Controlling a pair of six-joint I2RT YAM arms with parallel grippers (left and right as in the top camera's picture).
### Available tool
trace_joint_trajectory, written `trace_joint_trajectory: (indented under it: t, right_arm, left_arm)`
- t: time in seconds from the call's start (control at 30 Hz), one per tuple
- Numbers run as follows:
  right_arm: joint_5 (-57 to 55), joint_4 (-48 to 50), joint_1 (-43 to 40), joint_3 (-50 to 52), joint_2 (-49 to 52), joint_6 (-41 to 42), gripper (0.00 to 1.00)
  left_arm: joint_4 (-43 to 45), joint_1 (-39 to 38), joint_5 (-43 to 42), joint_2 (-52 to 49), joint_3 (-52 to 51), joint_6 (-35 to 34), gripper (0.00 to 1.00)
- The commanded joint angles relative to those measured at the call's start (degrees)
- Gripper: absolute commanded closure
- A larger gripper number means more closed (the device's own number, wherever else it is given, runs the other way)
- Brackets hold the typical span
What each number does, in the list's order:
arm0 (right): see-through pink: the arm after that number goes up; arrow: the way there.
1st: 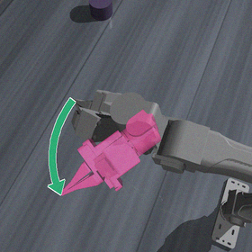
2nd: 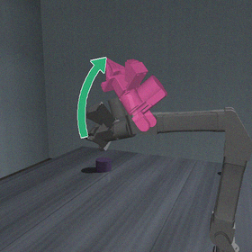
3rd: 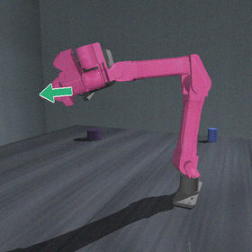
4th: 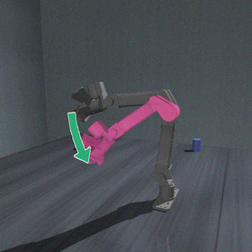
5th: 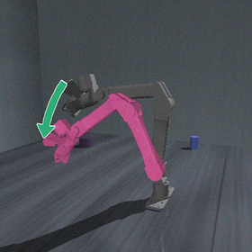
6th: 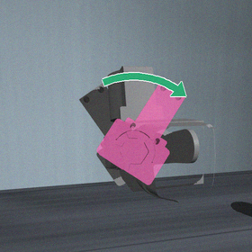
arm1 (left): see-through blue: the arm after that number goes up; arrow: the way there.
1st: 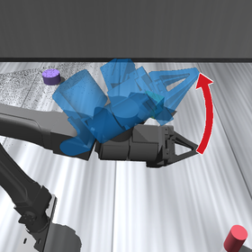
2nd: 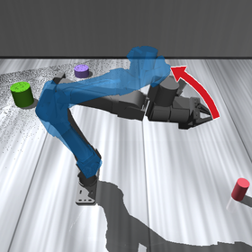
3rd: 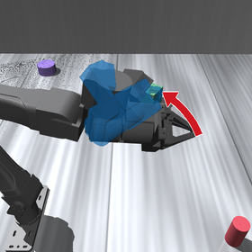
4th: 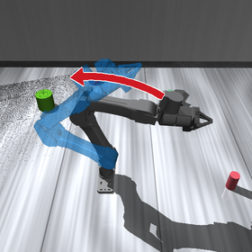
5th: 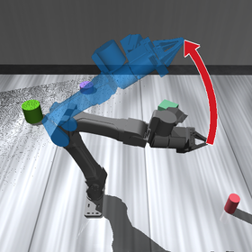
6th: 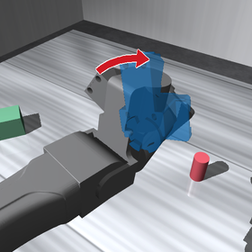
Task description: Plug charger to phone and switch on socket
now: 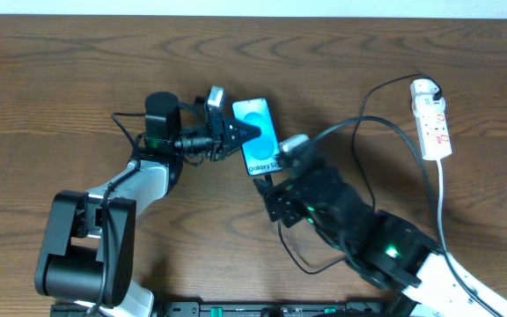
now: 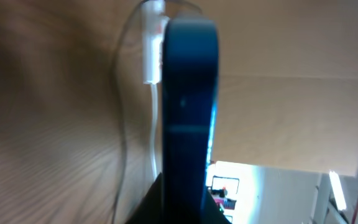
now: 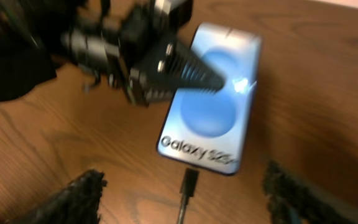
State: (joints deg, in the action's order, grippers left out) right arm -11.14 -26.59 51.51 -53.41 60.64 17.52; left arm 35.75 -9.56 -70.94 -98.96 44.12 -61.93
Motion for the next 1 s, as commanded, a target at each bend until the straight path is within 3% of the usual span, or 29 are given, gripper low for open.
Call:
trace_joint_trajectory:
  t: [0.0, 0.27, 0.5, 0.67, 0.83, 0.97]
  right_arm:
    - [-0.98, -1.01, -2.47, -1.25, -3.85, 0.0, 0.15]
    - [-0.94, -2.4, -11.61, -1.25, -7.52, 0.5, 0.04]
    - [-0.92, -5.46, -12.96, -1.25, -7.56, 1.31, 0.01]
    - [-0.98, -8.24, -12.96, -1.25, -7.56, 1.29, 0.01]
    - [-2.58, -8.96, -12.96, -1.25, -7.56, 1.31, 0.01]
    - [-2.91, -8.22, -12.96, -1.25, -7.5, 1.33, 0.01]
  left_arm:
    - [-5.11, -0.17, 5.05, 0.57, 0.35, 9.88, 0.93]
    - [-5.73, -6.99, 17.51, 0.11, 1.46, 12.87, 0.93]
    - [-7.56, -11.63, 15.82, -9.9, 14.01, 14.16, 0.93]
    - [-20.65, -12.76, 5.25, -24.55, 31.21, 18.75, 0.93]
    - [-27.71, -12.31, 5.46, -29.66, 33.48, 21.38, 0.93]
    - [-35.39, -12.33, 9.09, -29.77, 33.48, 27.71, 0.92]
